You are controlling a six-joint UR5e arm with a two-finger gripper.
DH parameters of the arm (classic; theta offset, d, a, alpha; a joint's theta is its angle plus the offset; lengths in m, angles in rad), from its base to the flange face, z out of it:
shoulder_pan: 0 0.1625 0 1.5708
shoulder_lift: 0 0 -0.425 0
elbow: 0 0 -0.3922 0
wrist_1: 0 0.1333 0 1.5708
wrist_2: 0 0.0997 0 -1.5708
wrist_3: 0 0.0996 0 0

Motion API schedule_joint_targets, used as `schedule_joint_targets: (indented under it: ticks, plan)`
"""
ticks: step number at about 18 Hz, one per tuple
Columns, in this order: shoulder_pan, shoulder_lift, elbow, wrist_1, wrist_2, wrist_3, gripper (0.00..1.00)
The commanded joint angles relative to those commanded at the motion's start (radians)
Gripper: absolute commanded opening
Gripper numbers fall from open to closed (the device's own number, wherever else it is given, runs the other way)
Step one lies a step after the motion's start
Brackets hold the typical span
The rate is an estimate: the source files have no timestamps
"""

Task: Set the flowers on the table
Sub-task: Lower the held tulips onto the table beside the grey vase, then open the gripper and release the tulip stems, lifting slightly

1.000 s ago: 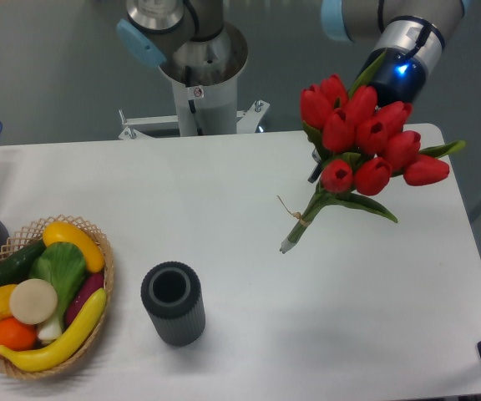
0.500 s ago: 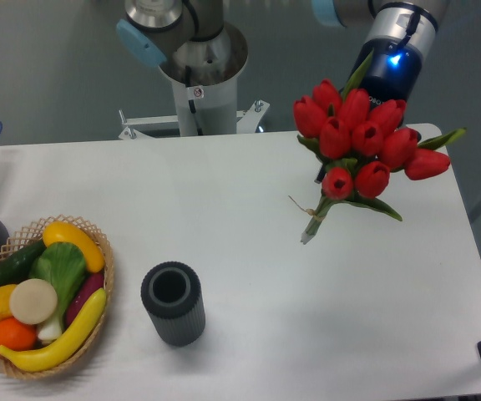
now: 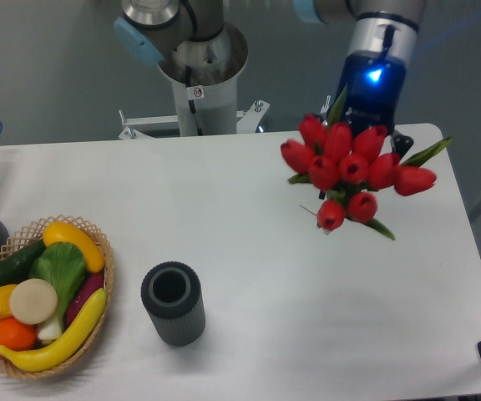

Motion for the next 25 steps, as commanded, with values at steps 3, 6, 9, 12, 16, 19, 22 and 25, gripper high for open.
schedule_joint_targets:
  ticks: [3,6,9,12,16,19,22,25]
  plan:
    - [-0.034,-0.009,-0.005,-0.009,0.100,0.031,0.45]
    - [-0.049,-0.014,-0.025,-0.017,0.160,0.100,0.45]
    - [-0.081,-0.037,-0.034,-0.050,0.255,0.175,0.45]
    - [-0.138,-0.086,-0.029,-0.101,0.438,0.261,0.45]
    - [-0.200,-0.147,0.011,-0.178,0.591,0.272,0.45]
    - [-0.209,-0.178,0.017,-0.184,0.602,0.273,0.45]
    - [-0.210,-0.216,0.023,-0.176,0.607,0.273,0.45]
    - [-0.217,-0.229,0.029,-0.183,0.605,0.273,0.45]
